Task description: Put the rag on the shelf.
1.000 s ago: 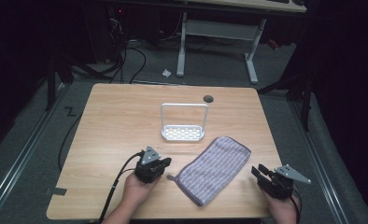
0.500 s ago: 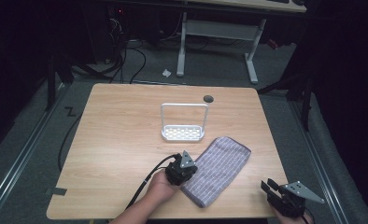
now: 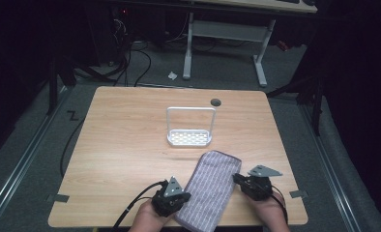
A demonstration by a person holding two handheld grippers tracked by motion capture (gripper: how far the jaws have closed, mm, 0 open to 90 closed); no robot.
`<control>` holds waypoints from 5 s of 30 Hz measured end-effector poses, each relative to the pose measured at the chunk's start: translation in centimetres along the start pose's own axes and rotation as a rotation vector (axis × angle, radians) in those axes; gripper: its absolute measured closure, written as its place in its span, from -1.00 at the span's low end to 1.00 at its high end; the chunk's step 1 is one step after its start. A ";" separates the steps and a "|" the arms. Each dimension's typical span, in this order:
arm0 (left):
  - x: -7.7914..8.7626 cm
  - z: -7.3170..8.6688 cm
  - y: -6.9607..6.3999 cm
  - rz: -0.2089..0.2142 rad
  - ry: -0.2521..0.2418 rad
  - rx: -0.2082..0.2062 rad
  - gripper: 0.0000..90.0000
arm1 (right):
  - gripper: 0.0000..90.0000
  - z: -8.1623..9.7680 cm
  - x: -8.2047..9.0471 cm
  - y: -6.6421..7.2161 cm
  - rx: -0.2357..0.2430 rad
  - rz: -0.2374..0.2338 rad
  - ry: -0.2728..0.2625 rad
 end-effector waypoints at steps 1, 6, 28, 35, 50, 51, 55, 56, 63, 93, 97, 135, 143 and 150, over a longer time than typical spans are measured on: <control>0.2 -0.2 0.1 -0.003 -0.013 0.006 0.80 | 0.87 -0.2 -1.0 0.7 0.031 -0.013 0.026; 0.4 -1.2 2.4 -0.091 -0.030 0.018 0.69 | 0.87 -1.2 -2.6 3.4 0.094 -0.082 0.024; -0.5 -2.9 7.4 -0.179 -0.076 0.145 0.30 | 0.61 -1.3 -2.5 5.0 0.136 -0.045 0.013; -3.9 -3.8 9.4 -0.252 -0.028 0.121 0.12 | 0.62 -0.7 -2.5 4.5 0.100 -0.044 0.013; -4.3 -3.6 8.1 -0.219 -0.021 0.123 0.72 | 0.07 -4.3 -2.4 3.4 -0.012 0.007 -0.046; -4.2 -3.6 8.0 -0.224 -0.019 0.117 0.72 | 0.01 -4.7 -2.8 3.1 -0.022 0.010 -0.042; -4.0 -3.3 7.8 -0.223 -0.020 0.121 0.72 | -0.01 -3.9 -4.9 2.5 -0.058 0.030 0.046; -3.9 -3.2 7.7 -0.218 -0.020 0.122 0.72 | 0.08 -3.4 -5.2 2.6 -0.050 0.033 0.064; -3.8 -3.0 7.4 -0.226 -0.016 0.106 0.71 | 0.83 -3.0 -5.2 4.6 0.034 -0.003 0.031; 1.8 -4.9 6.3 -0.309 -0.281 0.093 0.76 | 0.88 -7.1 -1.8 7.5 0.155 0.056 -0.254; 3.8 -6.4 5.9 -0.326 -0.342 0.072 0.76 | 0.88 -8.4 -0.9 8.3 0.170 0.058 -0.306; 12.9 -18.9 4.1 -0.405 -0.624 -0.092 0.76 | 0.88 -21.5 9.3 9.7 0.195 0.109 -0.694; 13.2 -20.9 4.9 -0.403 -0.647 -0.118 0.76 | 0.88 -23.5 9.7 8.8 0.185 0.117 -0.709; 12.6 -22.6 6.3 -0.409 -0.648 -0.105 0.76 | 0.88 -25.0 9.3 7.2 0.155 0.133 -0.702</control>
Point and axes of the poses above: each handheld gripper's, and its own axes: x roughly backward along the jaws, z roughly out of its underside, y roughly to its left, the point moved 10 cm from there along -x, roughly forward along the jaws
